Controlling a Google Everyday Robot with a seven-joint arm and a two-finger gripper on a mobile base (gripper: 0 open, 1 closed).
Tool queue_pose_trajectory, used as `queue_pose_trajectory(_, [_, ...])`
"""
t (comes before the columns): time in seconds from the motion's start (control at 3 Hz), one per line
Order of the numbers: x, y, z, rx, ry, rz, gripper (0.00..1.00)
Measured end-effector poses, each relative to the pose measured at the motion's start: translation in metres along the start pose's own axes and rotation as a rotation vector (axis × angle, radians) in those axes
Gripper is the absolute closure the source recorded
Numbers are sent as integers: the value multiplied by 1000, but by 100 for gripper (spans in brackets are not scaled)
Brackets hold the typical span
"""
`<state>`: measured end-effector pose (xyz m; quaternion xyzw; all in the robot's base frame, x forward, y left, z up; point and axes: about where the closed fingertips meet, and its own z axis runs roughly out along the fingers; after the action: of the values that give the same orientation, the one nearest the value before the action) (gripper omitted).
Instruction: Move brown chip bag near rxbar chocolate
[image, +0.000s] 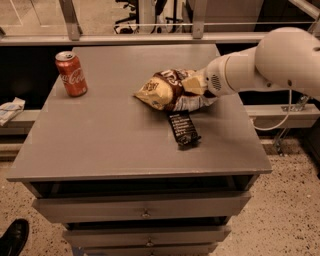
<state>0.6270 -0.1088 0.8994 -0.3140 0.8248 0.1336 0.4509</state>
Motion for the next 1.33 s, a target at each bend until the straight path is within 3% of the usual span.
queue_pose_trajectory(0.33, [6, 5, 4, -6, 16, 22, 4])
queue_pose_trajectory(1.0, [0, -11, -13, 14, 3, 26, 0])
queue_pose_trajectory(1.33, [-7, -42, -51, 28, -38, 14, 0])
